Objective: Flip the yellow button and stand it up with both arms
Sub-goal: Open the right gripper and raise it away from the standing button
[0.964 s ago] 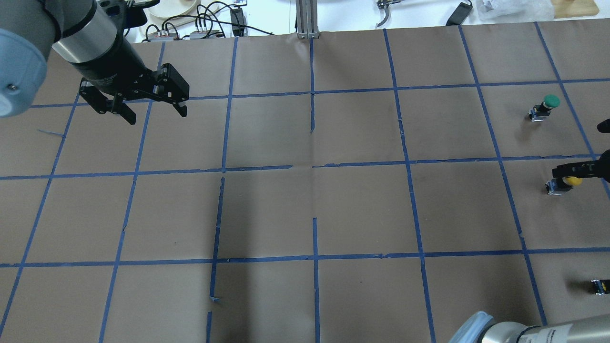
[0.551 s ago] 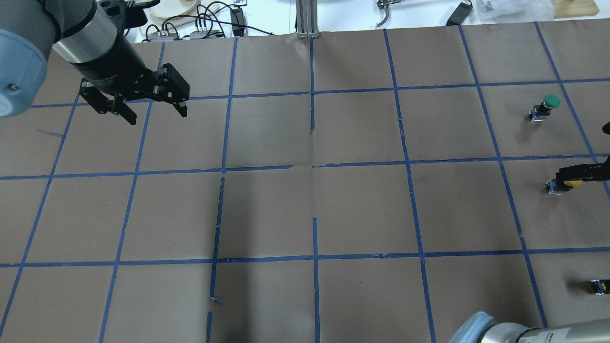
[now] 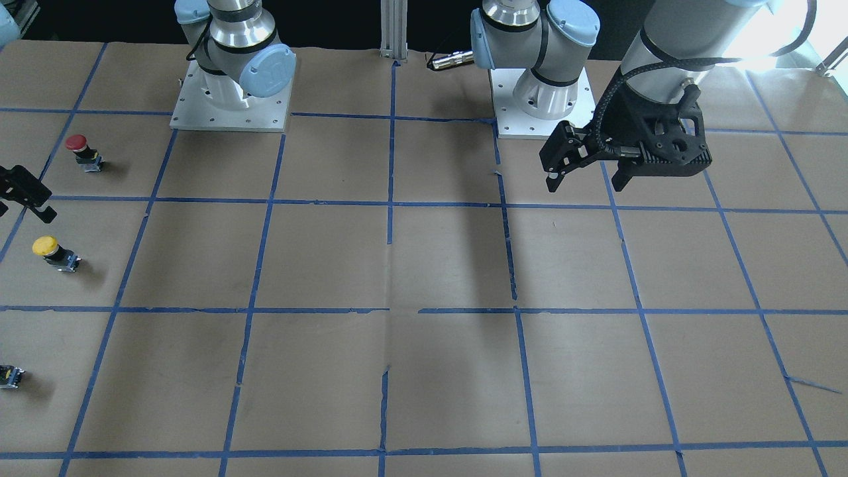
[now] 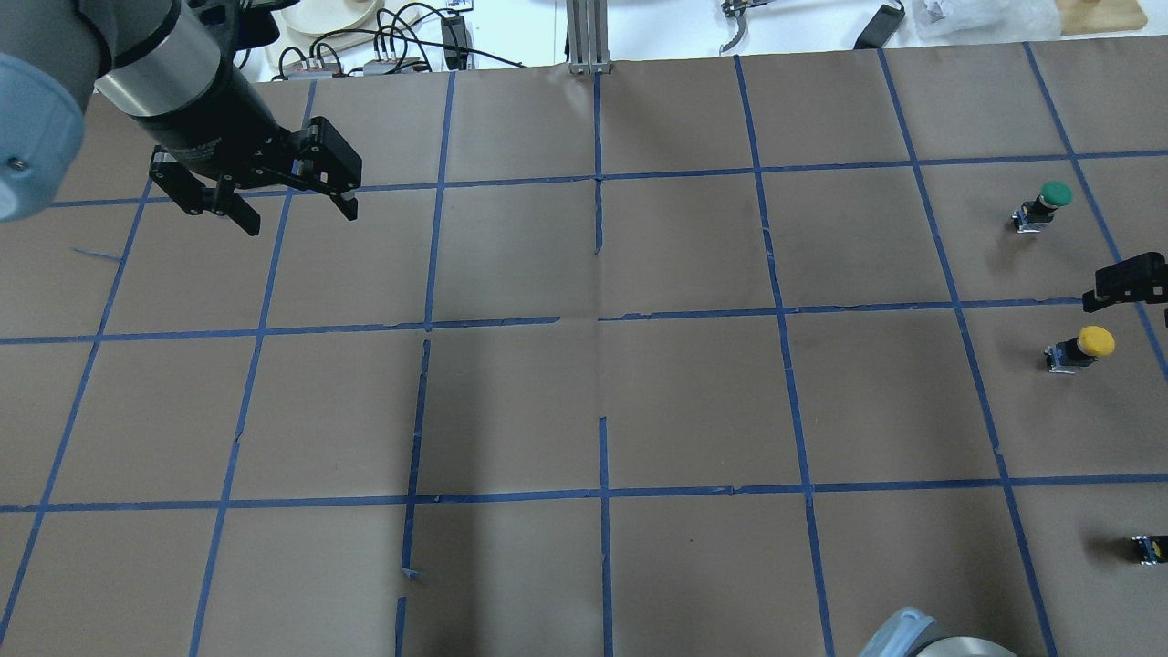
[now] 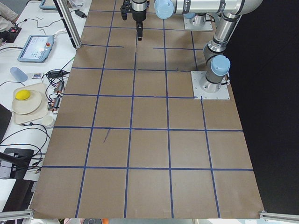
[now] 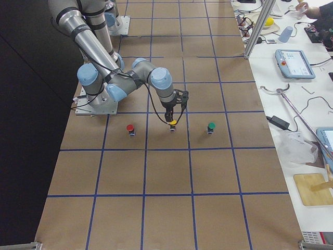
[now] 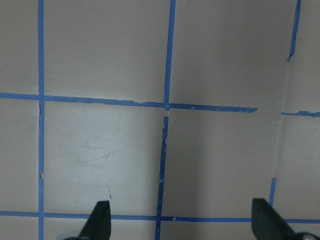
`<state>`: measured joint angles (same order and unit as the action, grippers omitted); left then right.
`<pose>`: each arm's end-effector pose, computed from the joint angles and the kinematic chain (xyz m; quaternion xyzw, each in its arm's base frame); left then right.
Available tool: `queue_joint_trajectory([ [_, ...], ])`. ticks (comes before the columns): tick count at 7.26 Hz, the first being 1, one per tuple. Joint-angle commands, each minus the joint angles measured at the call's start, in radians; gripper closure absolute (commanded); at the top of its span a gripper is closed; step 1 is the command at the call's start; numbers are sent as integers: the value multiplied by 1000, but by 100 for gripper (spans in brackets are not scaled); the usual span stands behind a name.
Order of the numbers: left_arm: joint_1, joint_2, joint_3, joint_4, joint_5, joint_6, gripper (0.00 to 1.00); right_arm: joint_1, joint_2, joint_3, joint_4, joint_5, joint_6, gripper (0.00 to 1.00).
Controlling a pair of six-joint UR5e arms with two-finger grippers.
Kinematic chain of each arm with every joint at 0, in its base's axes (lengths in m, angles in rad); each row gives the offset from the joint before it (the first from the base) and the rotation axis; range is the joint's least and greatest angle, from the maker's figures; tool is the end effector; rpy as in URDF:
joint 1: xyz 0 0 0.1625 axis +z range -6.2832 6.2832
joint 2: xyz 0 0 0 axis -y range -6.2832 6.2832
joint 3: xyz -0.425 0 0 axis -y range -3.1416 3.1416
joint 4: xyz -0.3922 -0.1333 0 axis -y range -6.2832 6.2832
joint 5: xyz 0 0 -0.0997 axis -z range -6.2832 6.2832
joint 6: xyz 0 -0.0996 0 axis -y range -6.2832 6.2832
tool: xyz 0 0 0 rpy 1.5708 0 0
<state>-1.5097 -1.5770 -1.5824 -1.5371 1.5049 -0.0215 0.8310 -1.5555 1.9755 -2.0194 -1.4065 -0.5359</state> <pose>-0.1093 -0.5037 0.4827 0.0410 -0.9986 0.0086 0.0328 -0.2044 -0.4458 0.3322 0.1003 0.9915 -0.0603 0.0574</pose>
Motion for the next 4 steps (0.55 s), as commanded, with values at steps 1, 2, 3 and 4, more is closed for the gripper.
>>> queue_joint_trajectory([
  [1, 0, 0, -1, 0, 0, 0, 0, 126, -6, -140, 176, -93, 150, 0],
  [2, 0, 0, -2, 0, 0, 0, 0, 181, -11, -186, 218, -101, 216, 0],
  [3, 0, 0, 2, 0, 0, 0, 0, 230, -23, -219, 247, -158, 231, 0],
  [4, 0, 0, -4, 0, 0, 0, 0, 303, -34, -240, 275, -189, 240, 0],
])
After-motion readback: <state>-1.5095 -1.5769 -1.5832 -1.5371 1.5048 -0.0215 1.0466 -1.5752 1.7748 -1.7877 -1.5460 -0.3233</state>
